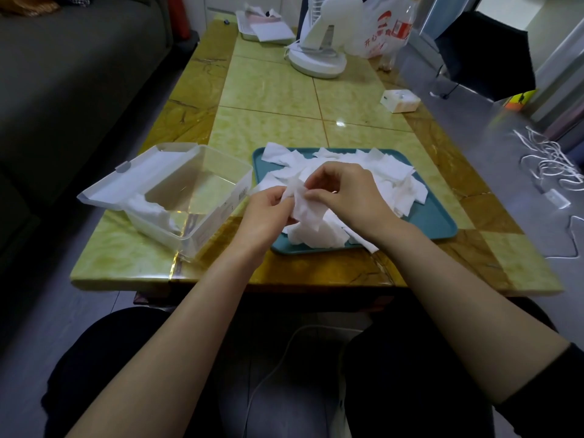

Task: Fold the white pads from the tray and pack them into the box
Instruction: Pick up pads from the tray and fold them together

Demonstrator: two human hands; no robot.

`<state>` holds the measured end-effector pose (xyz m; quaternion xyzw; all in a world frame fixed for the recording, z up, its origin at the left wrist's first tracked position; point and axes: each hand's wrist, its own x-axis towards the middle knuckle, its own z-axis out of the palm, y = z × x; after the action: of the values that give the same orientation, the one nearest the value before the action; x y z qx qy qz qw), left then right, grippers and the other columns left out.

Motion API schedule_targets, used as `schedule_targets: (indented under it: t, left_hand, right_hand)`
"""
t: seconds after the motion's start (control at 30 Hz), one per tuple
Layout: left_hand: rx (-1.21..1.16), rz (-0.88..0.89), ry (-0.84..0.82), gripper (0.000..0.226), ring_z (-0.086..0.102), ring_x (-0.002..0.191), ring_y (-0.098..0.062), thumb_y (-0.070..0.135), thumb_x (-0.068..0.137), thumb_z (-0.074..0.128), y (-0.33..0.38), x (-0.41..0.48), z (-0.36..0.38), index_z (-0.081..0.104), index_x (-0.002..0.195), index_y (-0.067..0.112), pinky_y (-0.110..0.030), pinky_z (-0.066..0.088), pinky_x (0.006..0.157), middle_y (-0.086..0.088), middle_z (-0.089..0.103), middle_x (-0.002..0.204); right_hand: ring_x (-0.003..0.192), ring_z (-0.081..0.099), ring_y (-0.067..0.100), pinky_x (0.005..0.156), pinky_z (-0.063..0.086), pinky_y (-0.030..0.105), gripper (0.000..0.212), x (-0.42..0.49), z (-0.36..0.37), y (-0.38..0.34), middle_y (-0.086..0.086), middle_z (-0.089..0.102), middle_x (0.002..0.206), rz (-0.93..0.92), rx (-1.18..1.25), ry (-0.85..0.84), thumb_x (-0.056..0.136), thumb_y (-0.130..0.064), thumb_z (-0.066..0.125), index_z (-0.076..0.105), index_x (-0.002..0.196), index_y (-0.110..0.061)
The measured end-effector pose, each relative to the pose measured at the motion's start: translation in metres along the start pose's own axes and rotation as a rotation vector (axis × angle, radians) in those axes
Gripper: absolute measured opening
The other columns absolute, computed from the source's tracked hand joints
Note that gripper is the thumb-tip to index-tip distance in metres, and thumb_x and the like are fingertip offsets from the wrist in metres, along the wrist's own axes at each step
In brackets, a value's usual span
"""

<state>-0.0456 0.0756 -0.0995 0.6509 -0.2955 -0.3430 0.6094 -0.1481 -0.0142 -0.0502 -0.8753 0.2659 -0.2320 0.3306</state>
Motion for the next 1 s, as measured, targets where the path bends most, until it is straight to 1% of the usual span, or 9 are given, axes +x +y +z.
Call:
schedule_targets:
  t: [0.17, 0.4, 0.5, 0.57, 0.63, 0.7, 0.8, 0.9, 1.0]
  left_hand:
    - [-0.015, 0.0, -0.026, 0.025, 0.068, 0.096, -0.028, 0.01, 0.094, 0.047, 0.004, -0.003, 0.0, 0.07, 0.096, -0.002, -0.04, 0.055, 0.091, -0.017, 0.072, 0.093]
    - [-0.031, -0.029, -0.045, 0.031, 0.065, 0.098, -0.036, 0.01, 0.095, 0.04, 0.005, -0.004, -0.002, 0.063, 0.095, -0.012, -0.045, 0.052, 0.094, -0.027, 0.068, 0.097]
    - [-0.066, -0.059, -0.032, 0.031, 0.065, 0.1, -0.032, 0.016, 0.099, 0.04, 0.011, -0.006, 0.0, 0.066, 0.086, 0.005, -0.041, 0.053, 0.093, -0.017, 0.069, 0.092]
    - [-0.114, -0.077, -0.043, 0.029, 0.067, 0.094, -0.023, 0.024, 0.099, 0.043, 0.016, -0.008, 0.0, 0.066, 0.082, 0.019, -0.035, 0.054, 0.088, -0.005, 0.071, 0.087]
    - [-0.071, -0.041, -0.072, 0.025, 0.069, 0.084, -0.013, 0.029, 0.097, 0.051, 0.017, -0.01, -0.001, 0.069, 0.081, 0.02, -0.031, 0.055, 0.082, 0.002, 0.072, 0.078]
    - [0.043, 0.017, -0.068, 0.015, 0.068, 0.08, -0.013, 0.021, 0.091, 0.061, 0.014, -0.01, -0.001, 0.07, 0.082, 0.014, -0.035, 0.057, 0.081, -0.001, 0.072, 0.078]
    - [0.106, 0.043, -0.034, 0.008, 0.068, 0.083, -0.021, 0.011, 0.087, 0.063, 0.012, -0.009, -0.004, 0.07, 0.086, 0.008, -0.04, 0.056, 0.081, -0.011, 0.072, 0.083]
    - [0.121, 0.052, 0.005, 0.015, 0.064, 0.078, -0.02, 0.011, 0.088, 0.061, 0.014, -0.008, -0.006, 0.069, 0.087, -0.001, -0.044, 0.055, 0.08, -0.018, 0.069, 0.083]
    - [0.136, 0.062, 0.04, 0.019, 0.067, 0.086, -0.032, 0.014, 0.089, 0.061, 0.014, -0.007, -0.009, 0.068, 0.091, -0.004, -0.047, 0.054, 0.081, -0.024, 0.069, 0.091]
  right_hand:
    - [0.073, 0.06, 0.0, 0.067, 0.043, 0.007, 0.011, 0.0, 0.001, 0.003, -0.013, 0.063, 0.075, -0.012, 0.01, 0.072, 0.08, -0.007, 0.068, 0.064, 0.078, -0.018]
    - [0.071, 0.06, 0.0, 0.069, 0.046, 0.009, 0.007, -0.003, 0.005, 0.006, -0.011, 0.064, 0.075, 0.007, 0.03, 0.116, 0.079, -0.008, 0.069, 0.066, 0.079, -0.014]
    - [0.069, 0.058, -0.003, 0.069, 0.046, 0.008, 0.006, -0.004, 0.006, 0.006, -0.012, 0.063, 0.073, 0.004, 0.016, 0.129, 0.079, -0.009, 0.069, 0.066, 0.079, -0.014]
    - [0.069, 0.058, -0.003, 0.069, 0.046, 0.008, 0.007, -0.004, 0.007, 0.006, -0.014, 0.062, 0.073, 0.008, 0.005, 0.137, 0.08, -0.009, 0.068, 0.065, 0.079, -0.015]
    - [0.072, 0.059, 0.0, 0.069, 0.046, 0.009, 0.005, -0.005, 0.009, 0.005, -0.012, 0.062, 0.075, 0.012, 0.001, 0.158, 0.081, -0.011, 0.067, 0.064, 0.081, -0.014]
    - [0.078, 0.059, 0.004, 0.073, 0.046, 0.013, 0.004, -0.006, 0.011, 0.004, -0.006, 0.063, 0.083, 0.027, -0.002, 0.186, 0.084, -0.013, 0.064, 0.063, 0.088, -0.013]
    - [0.087, 0.054, 0.007, 0.077, 0.041, 0.016, 0.021, -0.004, 0.013, 0.004, -0.004, 0.057, 0.1, 0.092, -0.063, 0.119, 0.091, -0.021, 0.058, 0.059, 0.11, -0.011]
    - [0.068, 0.05, 0.001, 0.064, 0.038, 0.012, 0.012, -0.004, 0.011, 0.005, -0.01, 0.057, 0.077, 0.093, -0.086, 0.053, 0.091, -0.022, 0.059, 0.064, 0.094, -0.012]
    - [0.07, 0.051, 0.001, 0.065, 0.039, 0.006, 0.007, -0.006, 0.01, 0.005, -0.01, 0.056, 0.077, 0.071, -0.051, 0.106, 0.092, -0.017, 0.056, 0.061, 0.089, -0.014]
